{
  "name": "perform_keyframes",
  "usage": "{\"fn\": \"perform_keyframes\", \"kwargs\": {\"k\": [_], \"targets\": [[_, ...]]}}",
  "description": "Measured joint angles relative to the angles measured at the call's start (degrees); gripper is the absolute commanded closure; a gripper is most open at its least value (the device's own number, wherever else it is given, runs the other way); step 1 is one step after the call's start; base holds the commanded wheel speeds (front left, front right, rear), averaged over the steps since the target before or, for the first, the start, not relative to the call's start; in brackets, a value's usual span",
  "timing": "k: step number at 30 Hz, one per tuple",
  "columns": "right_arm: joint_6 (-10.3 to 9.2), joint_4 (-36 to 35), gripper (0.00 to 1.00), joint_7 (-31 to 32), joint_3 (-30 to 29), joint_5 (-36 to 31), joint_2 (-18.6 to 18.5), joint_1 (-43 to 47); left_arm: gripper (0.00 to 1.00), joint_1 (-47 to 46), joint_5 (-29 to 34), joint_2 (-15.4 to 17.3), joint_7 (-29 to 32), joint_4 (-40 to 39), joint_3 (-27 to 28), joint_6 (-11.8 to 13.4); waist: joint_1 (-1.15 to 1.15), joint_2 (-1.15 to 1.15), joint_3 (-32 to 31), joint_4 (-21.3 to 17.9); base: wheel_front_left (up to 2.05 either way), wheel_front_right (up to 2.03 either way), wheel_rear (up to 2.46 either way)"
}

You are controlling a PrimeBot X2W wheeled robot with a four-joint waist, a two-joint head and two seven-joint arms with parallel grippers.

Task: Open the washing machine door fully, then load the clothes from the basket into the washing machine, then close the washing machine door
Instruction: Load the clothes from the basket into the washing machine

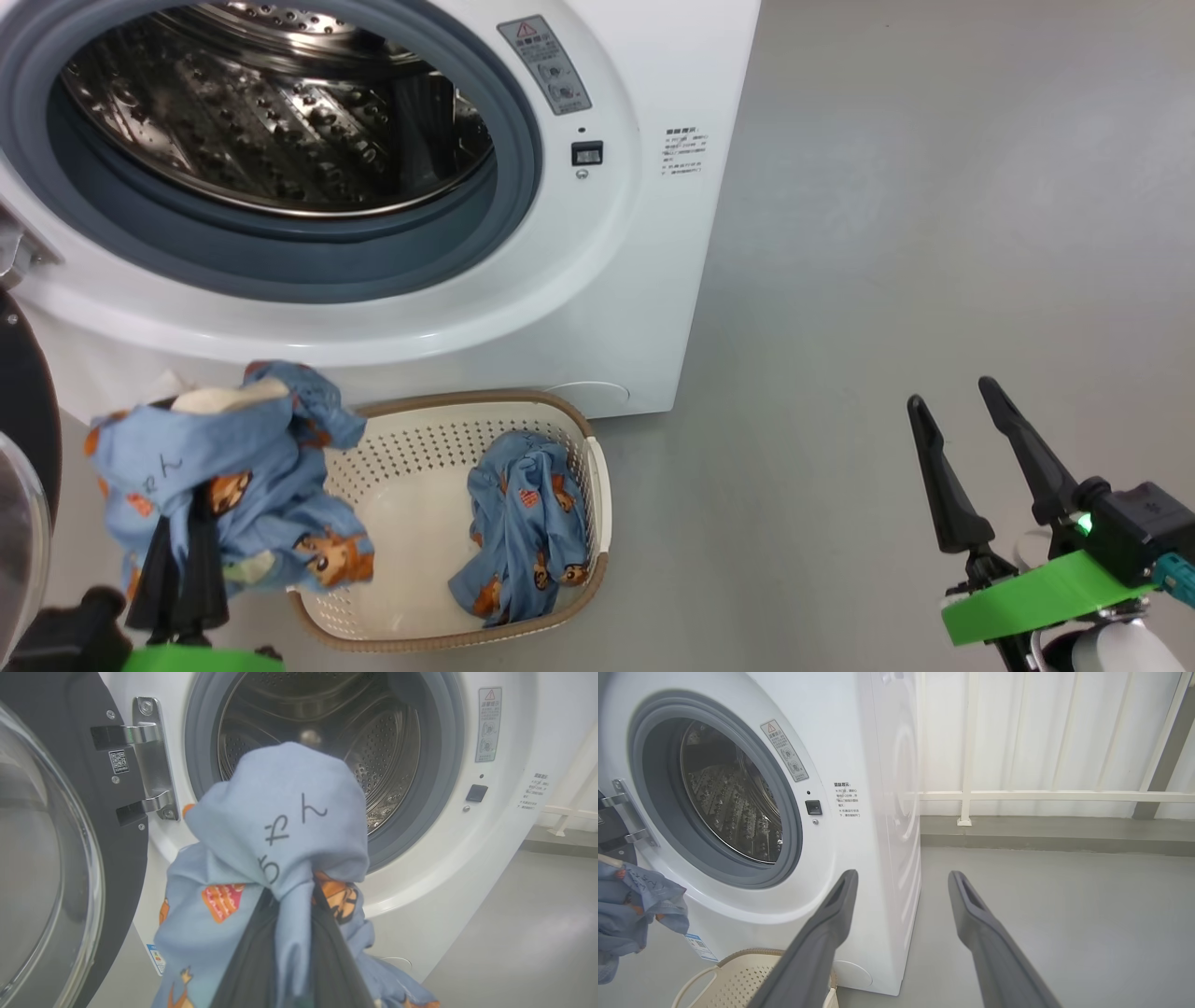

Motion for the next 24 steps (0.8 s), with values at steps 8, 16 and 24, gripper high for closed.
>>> {"fn": "perform_keyframes", "kwargs": {"k": [8, 16, 24], "targets": [[0.0, -0.1, 0.0, 0.0, -0.1, 0.0, 0.1, 0.7, 1.0, 4.0, 0.4, -1.3, 0.0, -4.3, 1.1, -0.2, 0.0, 0.0, 0.0, -0.3, 0.0, 0.0, 0.0], [0.0, -0.3, 0.0, 0.0, -0.2, 0.0, 0.4, 0.7, 1.0, 3.9, 1.0, -1.6, 0.0, -5.0, 1.4, -0.4, 0.0, 0.0, 0.6, -0.5, 0.0, 0.0, 0.0], [0.0, -0.7, 0.0, 0.0, -0.2, 0.0, 1.2, 0.4, 1.0, 1.1, 1.4, -1.3, 0.0, -3.9, 0.0, -0.4, 0.0, 0.0, 2.3, -0.6, 0.0, 0.0, 0.0]]}}
